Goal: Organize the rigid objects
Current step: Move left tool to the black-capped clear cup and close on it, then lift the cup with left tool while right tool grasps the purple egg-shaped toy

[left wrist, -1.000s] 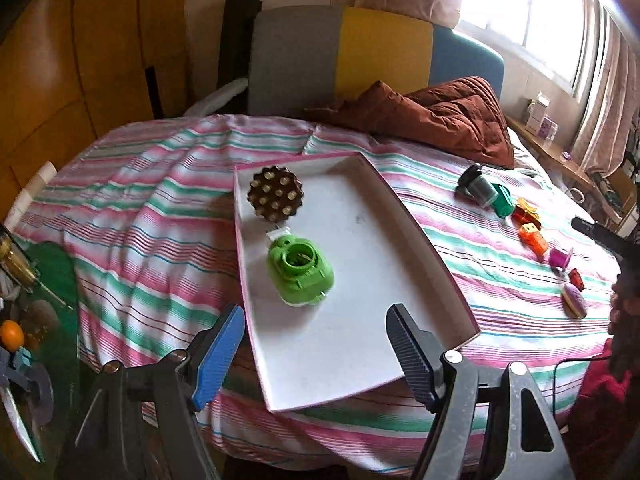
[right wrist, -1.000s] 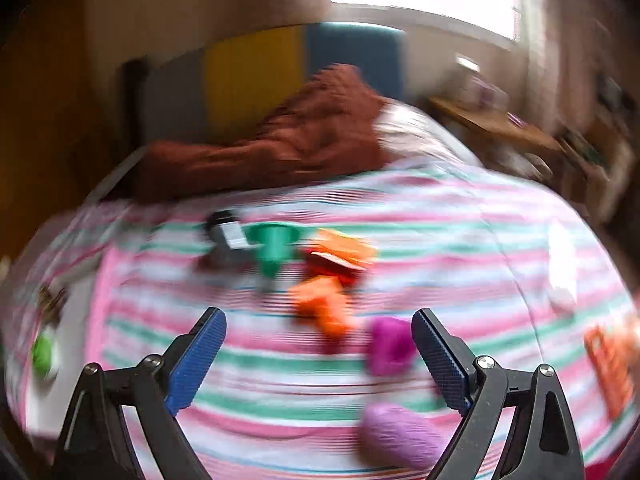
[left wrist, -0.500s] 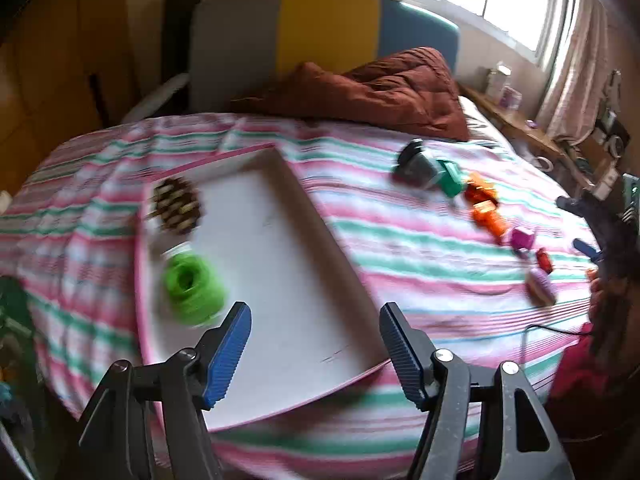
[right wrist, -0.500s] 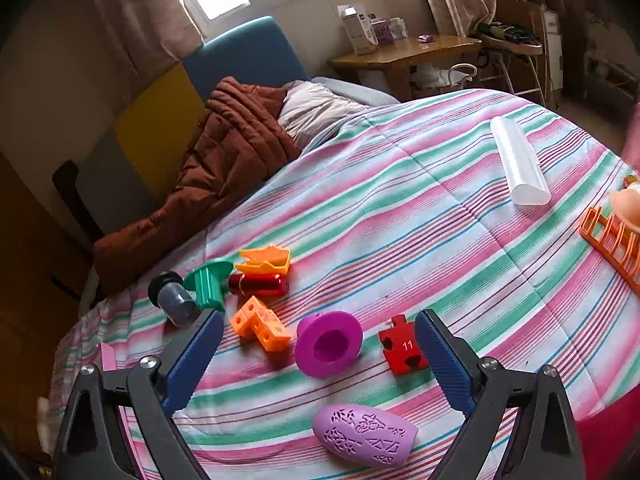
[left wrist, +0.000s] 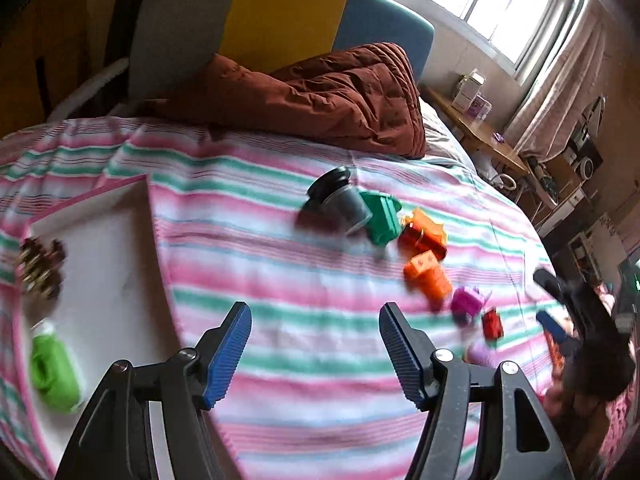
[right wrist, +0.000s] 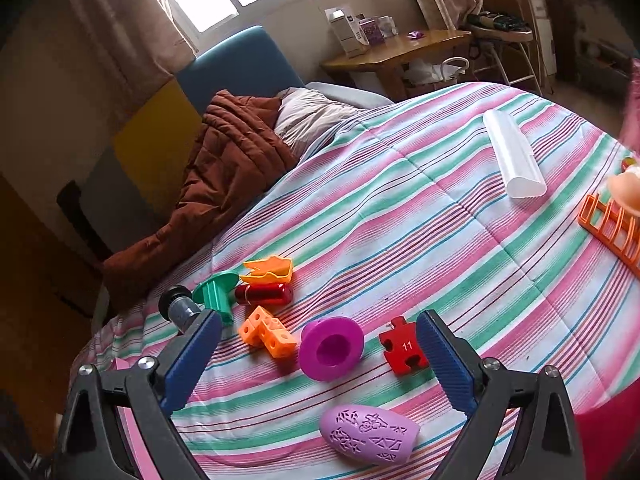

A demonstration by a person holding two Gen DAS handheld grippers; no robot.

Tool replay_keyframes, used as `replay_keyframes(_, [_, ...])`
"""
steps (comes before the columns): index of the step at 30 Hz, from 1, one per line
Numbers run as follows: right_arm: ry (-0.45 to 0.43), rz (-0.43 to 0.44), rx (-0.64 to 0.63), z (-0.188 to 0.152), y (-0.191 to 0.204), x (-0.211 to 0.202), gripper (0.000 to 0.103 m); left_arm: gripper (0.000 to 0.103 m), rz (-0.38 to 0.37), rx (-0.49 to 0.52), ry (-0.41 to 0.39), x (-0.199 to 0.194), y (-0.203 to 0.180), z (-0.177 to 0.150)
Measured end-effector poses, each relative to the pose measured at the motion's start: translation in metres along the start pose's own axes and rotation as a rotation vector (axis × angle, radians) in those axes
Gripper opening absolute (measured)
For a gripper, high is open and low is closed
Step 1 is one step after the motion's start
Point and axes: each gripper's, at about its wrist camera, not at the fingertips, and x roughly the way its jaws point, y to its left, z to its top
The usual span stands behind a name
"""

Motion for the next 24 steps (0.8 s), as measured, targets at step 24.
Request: replay_keyframes(24, [0.042,0.053,0.072,0.002,-0.011,0.008,0.1,0.067,-0.083,-0.286,0.132,0.162,0.002,0.087])
